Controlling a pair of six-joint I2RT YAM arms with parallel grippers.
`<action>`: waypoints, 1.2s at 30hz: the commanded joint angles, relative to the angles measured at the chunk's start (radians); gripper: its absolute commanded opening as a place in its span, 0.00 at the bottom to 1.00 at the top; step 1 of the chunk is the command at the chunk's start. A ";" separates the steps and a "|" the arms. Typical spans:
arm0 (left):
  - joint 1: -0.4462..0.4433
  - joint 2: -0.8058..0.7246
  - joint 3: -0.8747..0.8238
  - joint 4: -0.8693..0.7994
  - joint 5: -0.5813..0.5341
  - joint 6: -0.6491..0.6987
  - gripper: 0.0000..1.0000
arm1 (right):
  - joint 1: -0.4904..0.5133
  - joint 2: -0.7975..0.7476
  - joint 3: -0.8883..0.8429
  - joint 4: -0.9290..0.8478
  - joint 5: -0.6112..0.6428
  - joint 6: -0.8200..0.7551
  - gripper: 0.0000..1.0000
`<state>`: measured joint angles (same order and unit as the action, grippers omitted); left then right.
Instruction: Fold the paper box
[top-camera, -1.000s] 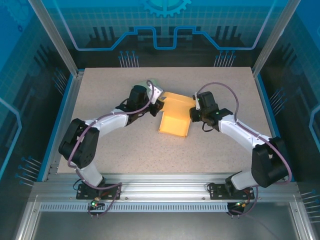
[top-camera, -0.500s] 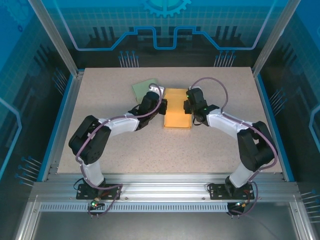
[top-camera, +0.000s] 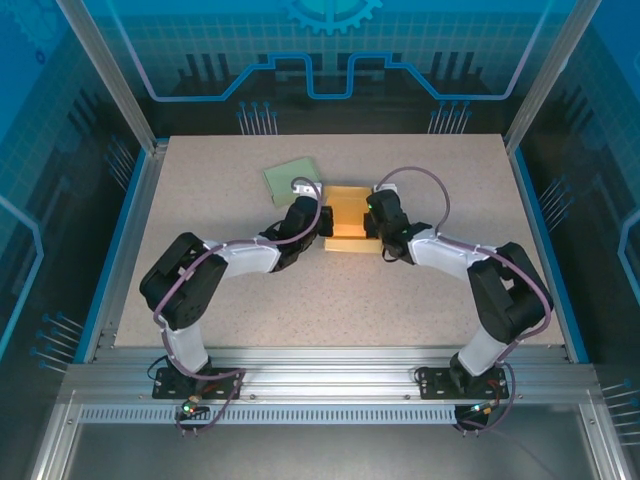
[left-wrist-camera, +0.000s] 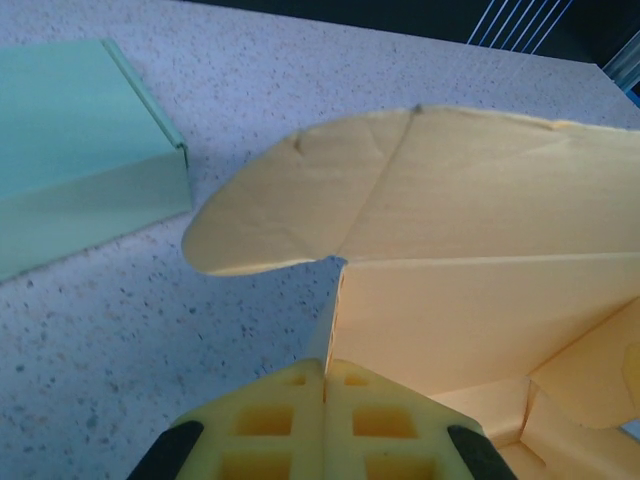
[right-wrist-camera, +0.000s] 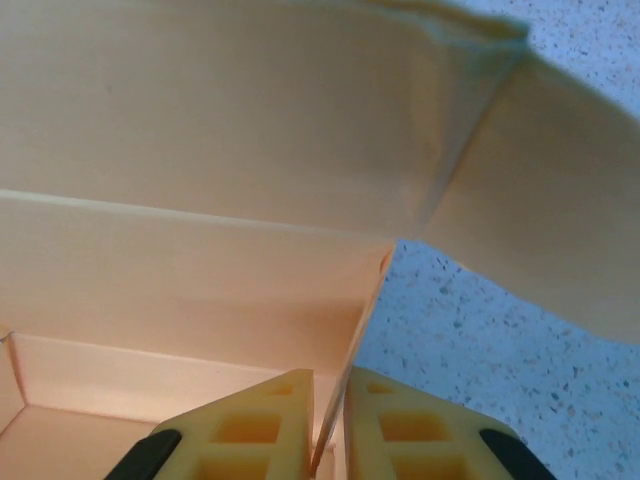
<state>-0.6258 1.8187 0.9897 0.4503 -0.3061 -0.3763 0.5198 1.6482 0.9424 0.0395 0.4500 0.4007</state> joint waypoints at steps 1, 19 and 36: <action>-0.039 -0.033 0.007 0.054 0.045 -0.088 0.00 | 0.044 -0.032 -0.031 0.082 -0.052 -0.004 0.14; -0.095 -0.031 0.065 0.046 0.072 -0.130 0.00 | 0.083 -0.033 -0.057 0.195 -0.062 -0.071 0.13; -0.109 -0.047 0.131 0.056 0.060 -0.050 0.00 | 0.092 -0.071 -0.075 0.266 -0.045 -0.112 0.13</action>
<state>-0.6765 1.8164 1.0565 0.4149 -0.3870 -0.4461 0.5430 1.6024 0.8452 0.2039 0.5323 0.3202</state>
